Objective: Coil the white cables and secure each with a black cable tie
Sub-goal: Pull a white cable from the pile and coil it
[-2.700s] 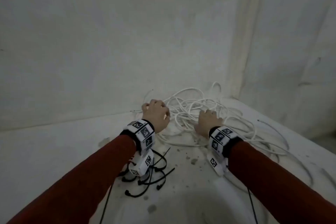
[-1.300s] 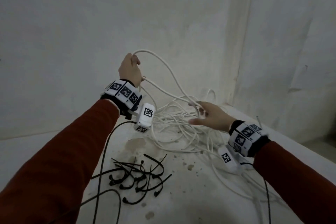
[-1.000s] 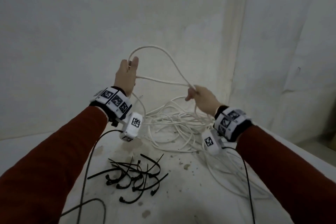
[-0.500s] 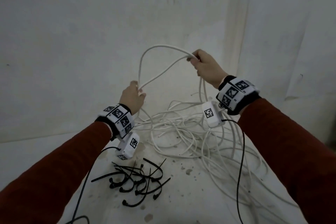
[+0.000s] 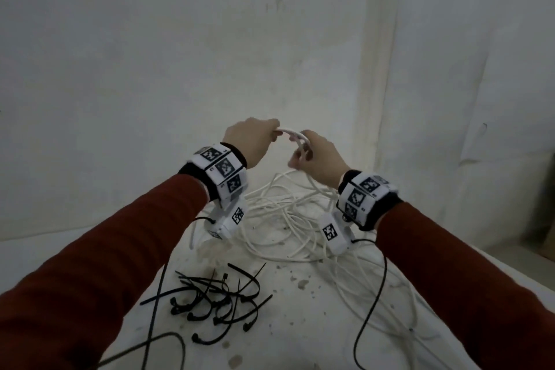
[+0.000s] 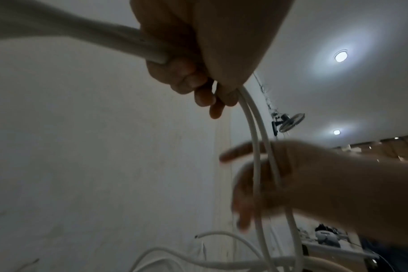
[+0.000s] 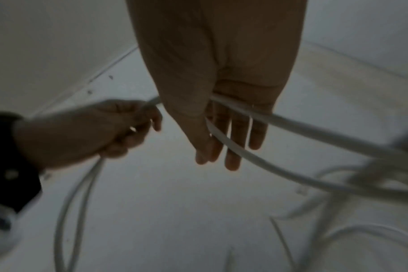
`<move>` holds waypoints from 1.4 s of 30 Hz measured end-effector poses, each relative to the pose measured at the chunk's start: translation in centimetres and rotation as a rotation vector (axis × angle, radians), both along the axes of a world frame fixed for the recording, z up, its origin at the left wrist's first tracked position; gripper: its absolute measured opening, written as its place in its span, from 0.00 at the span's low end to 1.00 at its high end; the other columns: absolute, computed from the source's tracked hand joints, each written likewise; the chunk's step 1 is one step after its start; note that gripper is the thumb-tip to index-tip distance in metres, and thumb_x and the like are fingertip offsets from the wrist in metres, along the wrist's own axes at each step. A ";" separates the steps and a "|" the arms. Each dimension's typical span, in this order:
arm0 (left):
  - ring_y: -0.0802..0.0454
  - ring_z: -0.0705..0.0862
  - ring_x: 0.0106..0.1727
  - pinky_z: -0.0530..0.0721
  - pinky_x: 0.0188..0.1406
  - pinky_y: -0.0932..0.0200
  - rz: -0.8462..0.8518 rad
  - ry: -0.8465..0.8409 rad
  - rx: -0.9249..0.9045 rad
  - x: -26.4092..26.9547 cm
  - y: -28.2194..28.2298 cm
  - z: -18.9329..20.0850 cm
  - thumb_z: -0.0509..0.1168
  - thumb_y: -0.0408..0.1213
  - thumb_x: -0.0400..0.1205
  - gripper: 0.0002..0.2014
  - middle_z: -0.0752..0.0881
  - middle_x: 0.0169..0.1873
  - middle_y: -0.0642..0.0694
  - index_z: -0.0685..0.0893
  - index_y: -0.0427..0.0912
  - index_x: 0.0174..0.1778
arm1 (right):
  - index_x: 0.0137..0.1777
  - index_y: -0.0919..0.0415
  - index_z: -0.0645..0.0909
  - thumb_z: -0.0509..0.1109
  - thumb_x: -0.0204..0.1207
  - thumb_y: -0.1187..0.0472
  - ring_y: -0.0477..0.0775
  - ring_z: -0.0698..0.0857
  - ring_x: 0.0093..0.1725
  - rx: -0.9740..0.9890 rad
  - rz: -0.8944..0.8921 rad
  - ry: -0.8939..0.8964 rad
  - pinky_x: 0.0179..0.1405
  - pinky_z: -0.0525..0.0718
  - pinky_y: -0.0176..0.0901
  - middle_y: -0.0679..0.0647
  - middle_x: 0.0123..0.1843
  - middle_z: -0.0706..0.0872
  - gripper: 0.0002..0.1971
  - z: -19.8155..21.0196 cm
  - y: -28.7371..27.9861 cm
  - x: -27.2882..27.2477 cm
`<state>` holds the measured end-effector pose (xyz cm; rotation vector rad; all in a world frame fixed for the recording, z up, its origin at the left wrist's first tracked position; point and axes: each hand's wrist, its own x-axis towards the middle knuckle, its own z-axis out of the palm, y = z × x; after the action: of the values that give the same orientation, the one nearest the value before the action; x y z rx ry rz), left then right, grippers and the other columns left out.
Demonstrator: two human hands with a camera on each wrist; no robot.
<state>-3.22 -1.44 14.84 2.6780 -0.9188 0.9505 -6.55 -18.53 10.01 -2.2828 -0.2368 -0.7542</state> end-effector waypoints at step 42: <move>0.45 0.83 0.18 0.60 0.12 0.62 -0.402 0.242 -1.281 0.6 3.7 7.7 0.48 0.40 0.87 0.15 0.85 0.28 0.44 0.73 0.43 0.38 | 0.72 0.52 0.76 0.58 0.83 0.42 0.61 0.73 0.72 -0.513 -0.287 0.376 0.72 0.67 0.58 0.57 0.73 0.77 0.23 0.3 -1.7 3.3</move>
<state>-2.64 2.22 22.53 1.4053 -0.4653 0.7036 -3.28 -20.26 10.32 -2.9367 0.0899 -0.4130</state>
